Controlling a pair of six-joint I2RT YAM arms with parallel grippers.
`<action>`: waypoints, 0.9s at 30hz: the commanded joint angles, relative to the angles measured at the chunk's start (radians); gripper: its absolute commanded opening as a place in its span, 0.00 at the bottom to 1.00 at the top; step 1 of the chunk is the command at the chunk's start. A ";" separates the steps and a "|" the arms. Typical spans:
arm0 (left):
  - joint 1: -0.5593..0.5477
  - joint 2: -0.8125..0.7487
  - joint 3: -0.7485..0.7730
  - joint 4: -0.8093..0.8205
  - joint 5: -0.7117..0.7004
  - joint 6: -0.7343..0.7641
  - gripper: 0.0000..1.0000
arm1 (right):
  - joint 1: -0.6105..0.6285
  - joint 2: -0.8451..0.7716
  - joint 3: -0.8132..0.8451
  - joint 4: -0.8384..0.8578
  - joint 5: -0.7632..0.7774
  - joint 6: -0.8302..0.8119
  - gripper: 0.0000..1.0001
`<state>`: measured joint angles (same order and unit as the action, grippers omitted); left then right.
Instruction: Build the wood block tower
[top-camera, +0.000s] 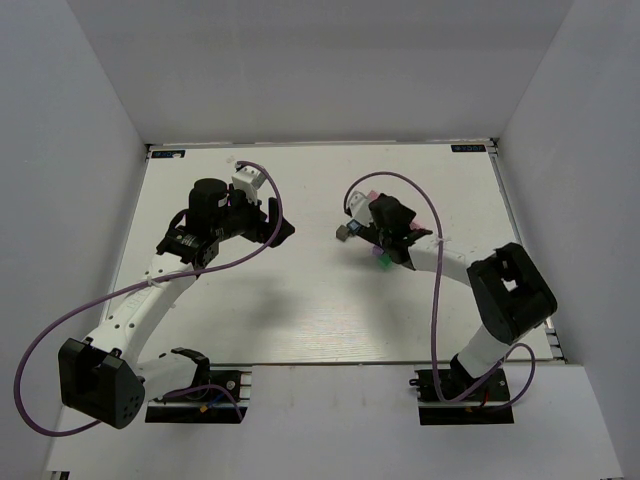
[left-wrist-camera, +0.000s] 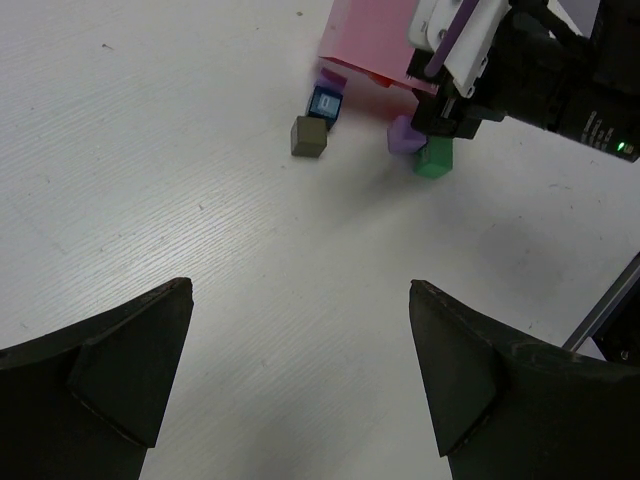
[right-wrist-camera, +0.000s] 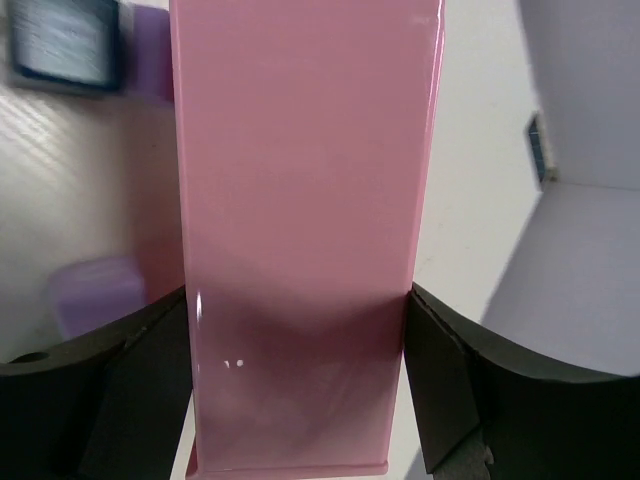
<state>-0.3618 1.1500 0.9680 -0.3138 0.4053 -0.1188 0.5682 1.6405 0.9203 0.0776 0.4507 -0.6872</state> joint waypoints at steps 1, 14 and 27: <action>0.006 -0.021 -0.006 0.009 0.017 0.010 1.00 | 0.044 -0.045 -0.046 0.283 0.193 -0.109 0.00; 0.006 -0.021 -0.006 0.009 0.017 0.010 1.00 | 0.148 -0.044 -0.201 0.657 0.295 -0.324 0.00; 0.006 -0.021 -0.006 0.009 0.017 0.010 1.00 | -0.126 -0.120 0.198 -0.076 -0.038 0.263 0.00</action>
<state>-0.3618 1.1500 0.9676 -0.3138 0.4053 -0.1188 0.5423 1.5650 1.0233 0.2028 0.5331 -0.6456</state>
